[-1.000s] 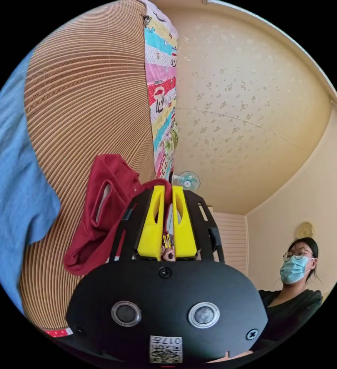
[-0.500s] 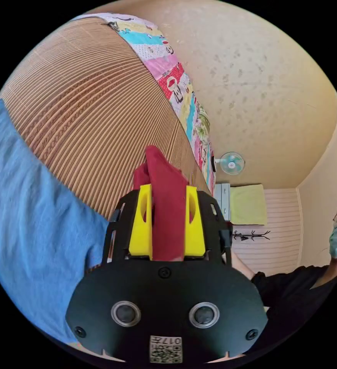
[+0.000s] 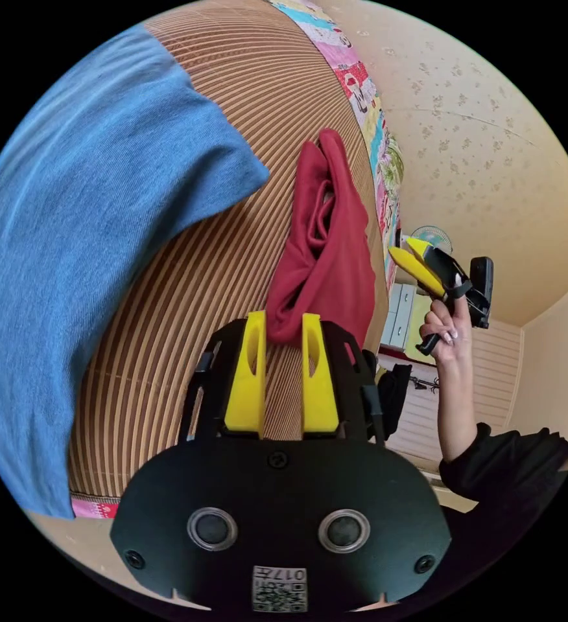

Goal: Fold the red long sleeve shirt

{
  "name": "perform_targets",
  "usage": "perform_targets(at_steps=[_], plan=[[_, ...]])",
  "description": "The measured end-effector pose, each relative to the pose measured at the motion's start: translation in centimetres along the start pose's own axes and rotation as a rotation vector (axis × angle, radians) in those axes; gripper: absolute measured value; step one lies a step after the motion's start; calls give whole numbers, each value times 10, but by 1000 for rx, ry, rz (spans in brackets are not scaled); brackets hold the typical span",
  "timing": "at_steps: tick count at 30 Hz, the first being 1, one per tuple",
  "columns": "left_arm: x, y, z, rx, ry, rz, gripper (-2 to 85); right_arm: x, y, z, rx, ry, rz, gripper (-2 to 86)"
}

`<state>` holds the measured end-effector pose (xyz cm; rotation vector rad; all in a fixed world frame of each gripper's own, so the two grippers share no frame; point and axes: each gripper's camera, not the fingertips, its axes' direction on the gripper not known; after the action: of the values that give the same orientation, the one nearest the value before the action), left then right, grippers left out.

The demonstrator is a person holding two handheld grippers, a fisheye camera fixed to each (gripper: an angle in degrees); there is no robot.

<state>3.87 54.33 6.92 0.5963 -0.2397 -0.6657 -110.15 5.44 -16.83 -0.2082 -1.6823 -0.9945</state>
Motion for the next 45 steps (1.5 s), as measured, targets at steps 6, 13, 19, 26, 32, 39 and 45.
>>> perform_targets(at_steps=[6,13,19,26,32,39,45], plan=[[31,30,-3,58,-34,121,65,-97,-39,85,-209,252,-13,178],[74,66,-2,101,-132,243,55,-147,-18,174,-474,803,-261,167],[82,95,-18,74,-113,314,53,-143,15,130,-383,643,-263,93],[123,133,-58,-19,56,541,84,-18,90,-7,-9,-362,27,80],[101,115,-27,-152,-19,479,113,126,174,-76,265,-528,-5,75],[66,69,36,-177,-8,314,135,275,237,-69,198,-356,190,89],[54,11,72,-117,-34,230,161,316,297,-98,361,-311,303,163]])
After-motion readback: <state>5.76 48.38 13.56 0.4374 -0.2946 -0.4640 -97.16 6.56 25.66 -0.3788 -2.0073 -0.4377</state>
